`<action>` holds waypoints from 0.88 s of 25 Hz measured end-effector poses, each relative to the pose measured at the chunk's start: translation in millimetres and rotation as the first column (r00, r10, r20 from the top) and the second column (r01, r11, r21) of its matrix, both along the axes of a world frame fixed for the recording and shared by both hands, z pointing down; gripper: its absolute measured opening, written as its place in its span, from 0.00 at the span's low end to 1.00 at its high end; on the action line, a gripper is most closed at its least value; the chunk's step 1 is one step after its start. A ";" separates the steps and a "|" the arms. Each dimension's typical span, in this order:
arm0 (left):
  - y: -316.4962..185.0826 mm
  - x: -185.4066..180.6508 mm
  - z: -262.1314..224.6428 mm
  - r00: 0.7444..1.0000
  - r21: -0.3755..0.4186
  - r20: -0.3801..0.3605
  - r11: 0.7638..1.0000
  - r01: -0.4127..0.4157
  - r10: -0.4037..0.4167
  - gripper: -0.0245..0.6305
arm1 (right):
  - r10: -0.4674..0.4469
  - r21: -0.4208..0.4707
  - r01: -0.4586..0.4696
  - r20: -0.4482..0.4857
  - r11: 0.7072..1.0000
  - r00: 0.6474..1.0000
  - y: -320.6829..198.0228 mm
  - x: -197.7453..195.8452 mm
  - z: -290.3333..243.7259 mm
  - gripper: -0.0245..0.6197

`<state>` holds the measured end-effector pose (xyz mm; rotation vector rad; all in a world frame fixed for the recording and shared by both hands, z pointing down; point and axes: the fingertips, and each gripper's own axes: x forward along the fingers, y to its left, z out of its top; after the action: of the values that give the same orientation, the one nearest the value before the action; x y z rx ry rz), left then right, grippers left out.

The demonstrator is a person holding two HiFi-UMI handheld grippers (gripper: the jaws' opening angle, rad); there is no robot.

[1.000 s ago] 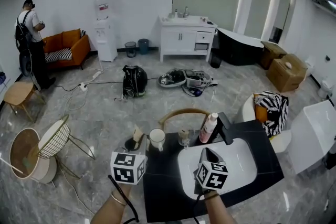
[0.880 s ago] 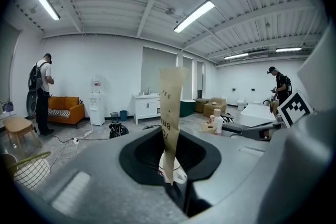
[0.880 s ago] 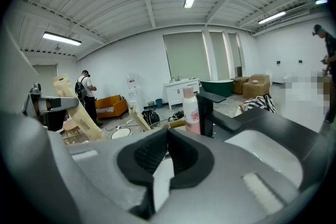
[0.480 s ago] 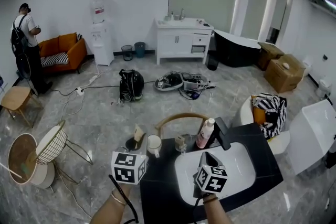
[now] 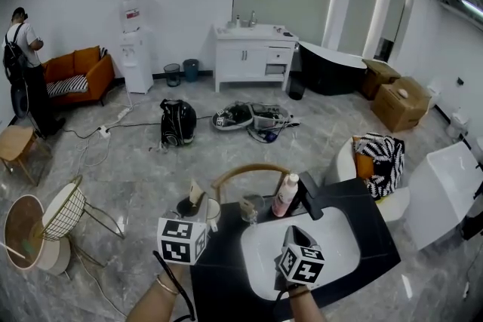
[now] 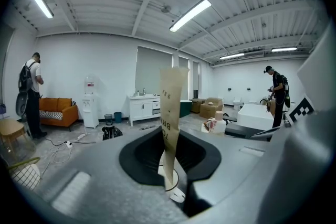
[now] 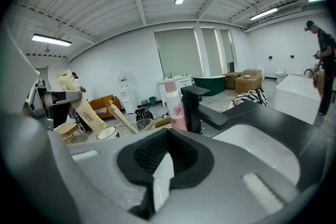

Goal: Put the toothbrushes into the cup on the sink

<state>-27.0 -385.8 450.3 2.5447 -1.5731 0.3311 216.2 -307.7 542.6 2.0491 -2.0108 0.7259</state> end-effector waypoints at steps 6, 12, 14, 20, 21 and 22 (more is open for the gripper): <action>-6.8 7.2 12.3 1.000 -0.026 0.009 1.000 -0.004 0.004 0.10 | 0.008 -0.013 -0.008 0.001 1.000 1.000 -2.4 9.4 6.4 0.05; -13.9 7.3 25.8 1.000 -0.060 0.023 0.998 0.000 0.001 0.10 | 0.004 -0.026 -0.004 0.004 1.000 1.000 -7.7 9.0 13.7 0.05; -15.1 8.5 30.8 1.000 -0.070 0.031 0.998 0.001 0.001 0.10 | 0.003 -0.029 -0.003 0.007 1.000 1.000 -8.4 9.7 16.0 0.05; -20.9 10.0 46.6 0.999 -0.104 0.055 0.995 0.007 -0.002 0.10 | 0.005 -0.039 -0.005 0.012 0.999 1.000 -12.0 13.4 20.6 0.05; -21.3 10.2 49.7 0.998 -0.108 0.058 0.994 0.008 -0.002 0.10 | 0.005 -0.042 -0.005 0.015 0.999 1.000 -12.1 13.7 22.4 0.05; -21.7 10.4 52.2 0.998 -0.113 0.060 0.994 0.010 -0.003 0.10 | 0.005 -0.044 -0.004 0.017 0.999 1.000 -12.2 13.7 24.0 0.05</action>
<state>-16.6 -407.5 502.6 2.4659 -1.5353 0.4857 229.9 -319.9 566.5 2.0307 -1.9815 0.7837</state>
